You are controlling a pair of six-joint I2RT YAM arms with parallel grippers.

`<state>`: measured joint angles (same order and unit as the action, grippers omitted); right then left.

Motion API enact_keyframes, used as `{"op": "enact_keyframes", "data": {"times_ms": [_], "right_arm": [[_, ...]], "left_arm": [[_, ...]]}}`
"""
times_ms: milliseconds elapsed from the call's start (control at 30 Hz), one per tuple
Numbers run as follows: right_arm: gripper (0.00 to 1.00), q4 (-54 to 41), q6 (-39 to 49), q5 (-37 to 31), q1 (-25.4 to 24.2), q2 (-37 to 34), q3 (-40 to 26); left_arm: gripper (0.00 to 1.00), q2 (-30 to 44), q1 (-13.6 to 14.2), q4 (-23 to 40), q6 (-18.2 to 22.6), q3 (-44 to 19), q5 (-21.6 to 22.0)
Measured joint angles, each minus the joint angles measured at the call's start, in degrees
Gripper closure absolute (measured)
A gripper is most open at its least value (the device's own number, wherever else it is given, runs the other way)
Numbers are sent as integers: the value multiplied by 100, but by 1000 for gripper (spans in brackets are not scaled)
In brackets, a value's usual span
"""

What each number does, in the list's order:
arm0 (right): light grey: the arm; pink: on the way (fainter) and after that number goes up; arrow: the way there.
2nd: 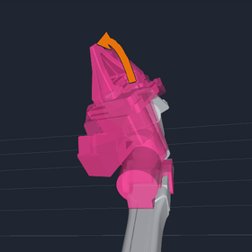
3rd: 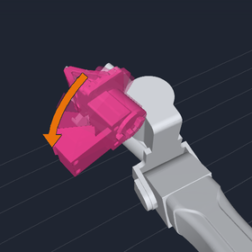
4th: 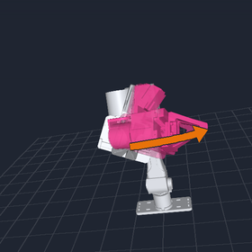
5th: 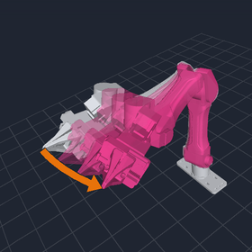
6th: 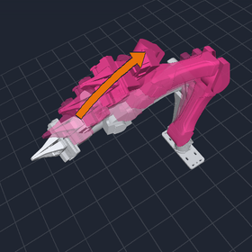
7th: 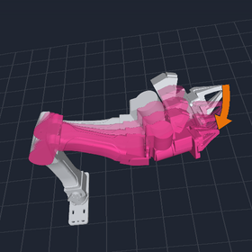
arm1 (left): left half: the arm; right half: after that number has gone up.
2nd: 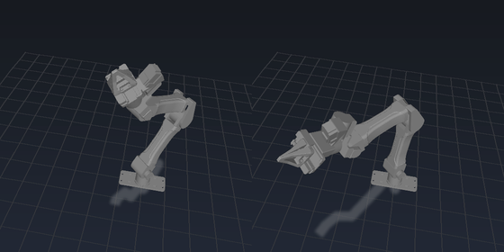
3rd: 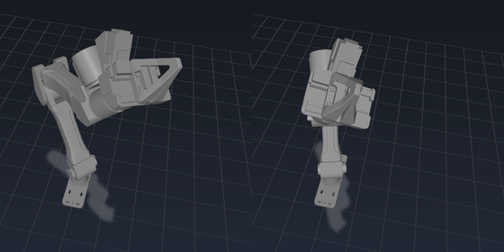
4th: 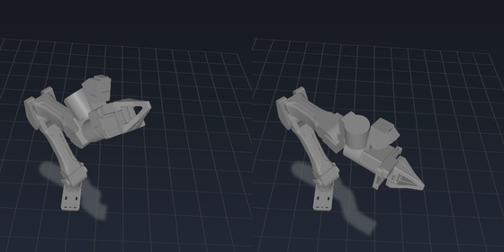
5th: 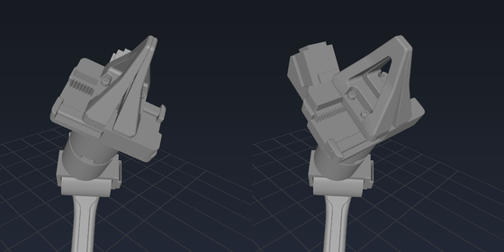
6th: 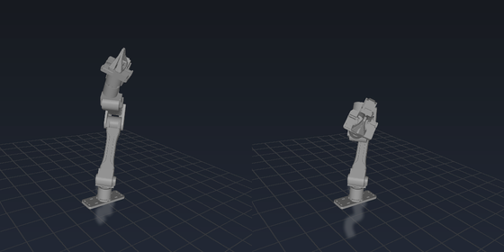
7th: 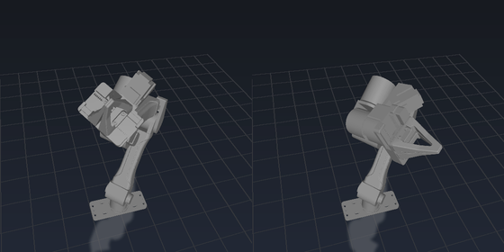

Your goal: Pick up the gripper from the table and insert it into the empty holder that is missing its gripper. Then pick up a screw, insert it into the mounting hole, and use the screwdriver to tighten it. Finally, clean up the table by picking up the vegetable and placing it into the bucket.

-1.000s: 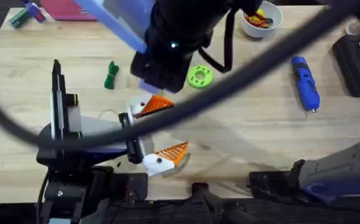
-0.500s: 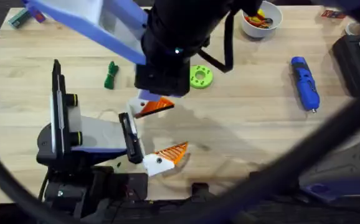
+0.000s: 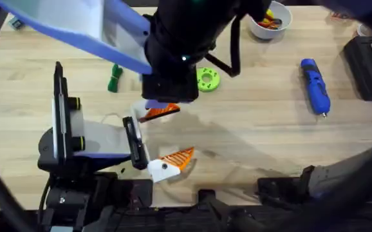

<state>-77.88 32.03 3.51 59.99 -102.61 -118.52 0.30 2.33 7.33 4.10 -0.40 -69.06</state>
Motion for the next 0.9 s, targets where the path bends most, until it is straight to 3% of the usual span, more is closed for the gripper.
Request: {"op": "enact_keyframes", "data": {"times_ms": [900], "right_arm": [[995, -19, 17, 0, 0, -365, 0]], "left_arm": [[16, 0, 0, 0, 0, 0, 0]]}}
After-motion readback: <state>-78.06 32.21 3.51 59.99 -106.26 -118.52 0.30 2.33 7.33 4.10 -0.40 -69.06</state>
